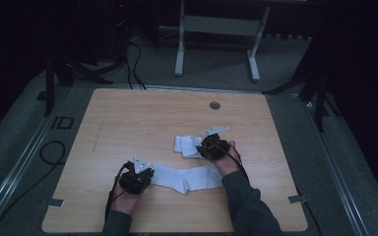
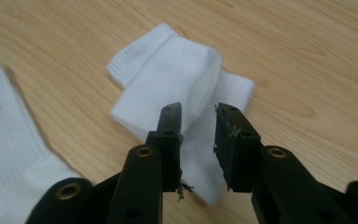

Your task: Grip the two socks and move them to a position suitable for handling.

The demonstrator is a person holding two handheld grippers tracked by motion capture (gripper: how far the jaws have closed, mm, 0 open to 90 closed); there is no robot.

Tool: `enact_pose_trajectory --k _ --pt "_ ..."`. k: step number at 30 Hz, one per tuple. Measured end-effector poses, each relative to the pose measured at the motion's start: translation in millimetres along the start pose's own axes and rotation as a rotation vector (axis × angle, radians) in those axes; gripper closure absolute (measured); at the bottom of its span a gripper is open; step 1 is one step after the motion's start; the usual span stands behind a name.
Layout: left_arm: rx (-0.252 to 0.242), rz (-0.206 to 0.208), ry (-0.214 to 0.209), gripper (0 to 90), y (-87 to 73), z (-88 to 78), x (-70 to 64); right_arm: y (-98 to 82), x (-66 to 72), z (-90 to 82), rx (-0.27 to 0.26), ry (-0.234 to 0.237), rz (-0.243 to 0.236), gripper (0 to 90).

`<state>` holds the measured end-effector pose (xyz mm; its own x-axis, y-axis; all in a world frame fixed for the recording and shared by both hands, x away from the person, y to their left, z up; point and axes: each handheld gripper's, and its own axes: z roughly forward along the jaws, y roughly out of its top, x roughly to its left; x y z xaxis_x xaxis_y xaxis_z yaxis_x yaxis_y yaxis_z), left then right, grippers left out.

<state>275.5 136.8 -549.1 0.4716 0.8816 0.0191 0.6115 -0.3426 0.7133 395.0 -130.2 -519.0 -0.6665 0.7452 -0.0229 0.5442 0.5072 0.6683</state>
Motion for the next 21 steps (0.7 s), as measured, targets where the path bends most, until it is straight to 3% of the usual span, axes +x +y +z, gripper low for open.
enact_pose_trajectory --k 3,8,14,21 --pt "0.0 0.001 0.001 81.9 0.0 0.1 -0.3 4.9 -1.4 11.0 0.02 -0.012 0.0 68.6" --pt "0.001 -0.002 0.002 81.9 0.0 0.5 0.3 6.1 -6.3 28.2 0.075 -0.012 -0.005 87.1" --pt "0.0 -0.002 0.009 82.1 0.5 0.2 1.0 2.2 -5.4 33.2 0.086 0.023 0.023 88.3" --pt "0.003 0.003 0.021 85.7 4.5 4.8 1.3 -2.0 12.1 32.0 0.076 0.048 0.021 87.9"
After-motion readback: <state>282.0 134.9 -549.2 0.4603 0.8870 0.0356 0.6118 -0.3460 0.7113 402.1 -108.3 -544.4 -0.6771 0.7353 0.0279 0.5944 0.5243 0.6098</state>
